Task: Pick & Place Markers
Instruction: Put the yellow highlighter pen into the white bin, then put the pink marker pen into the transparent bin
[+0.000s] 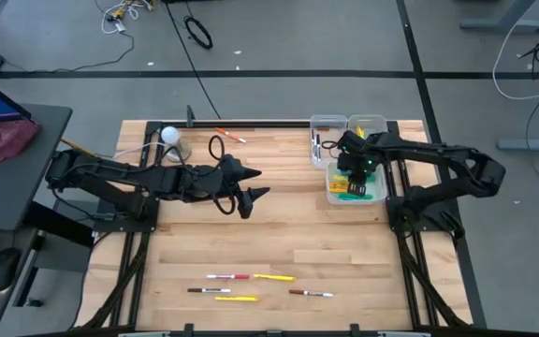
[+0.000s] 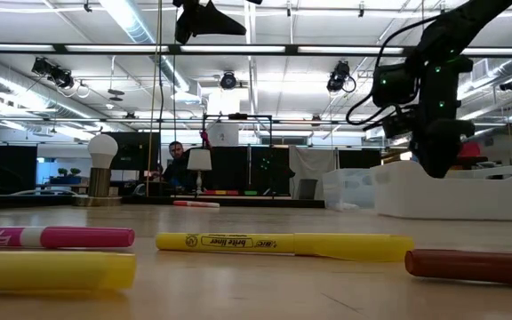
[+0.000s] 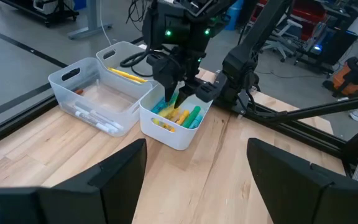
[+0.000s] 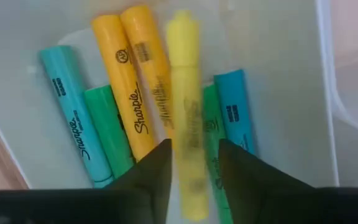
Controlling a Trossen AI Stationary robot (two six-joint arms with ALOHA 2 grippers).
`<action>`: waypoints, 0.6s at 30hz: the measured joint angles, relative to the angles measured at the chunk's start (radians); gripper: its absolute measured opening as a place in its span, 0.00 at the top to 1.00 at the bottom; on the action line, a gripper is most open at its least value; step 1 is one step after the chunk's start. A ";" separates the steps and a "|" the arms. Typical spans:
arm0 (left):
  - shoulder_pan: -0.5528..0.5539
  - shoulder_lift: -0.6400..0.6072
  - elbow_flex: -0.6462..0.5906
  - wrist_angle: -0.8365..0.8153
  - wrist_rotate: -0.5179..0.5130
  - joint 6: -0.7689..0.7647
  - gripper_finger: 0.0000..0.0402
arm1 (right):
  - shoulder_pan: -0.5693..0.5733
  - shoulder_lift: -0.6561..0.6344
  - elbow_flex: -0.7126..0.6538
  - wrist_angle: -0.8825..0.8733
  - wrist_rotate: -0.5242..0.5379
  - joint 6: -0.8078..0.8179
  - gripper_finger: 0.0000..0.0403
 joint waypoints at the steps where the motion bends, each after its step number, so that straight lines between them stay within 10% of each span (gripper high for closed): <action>1: 0.000 0.000 0.000 0.000 0.000 0.000 0.30 | 0.000 -0.002 0.000 -0.004 -0.002 0.017 0.65; 18: 0.000 0.000 0.000 0.000 0.000 0.000 0.30 | 0.194 -0.315 0.122 -0.029 -0.090 0.559 0.61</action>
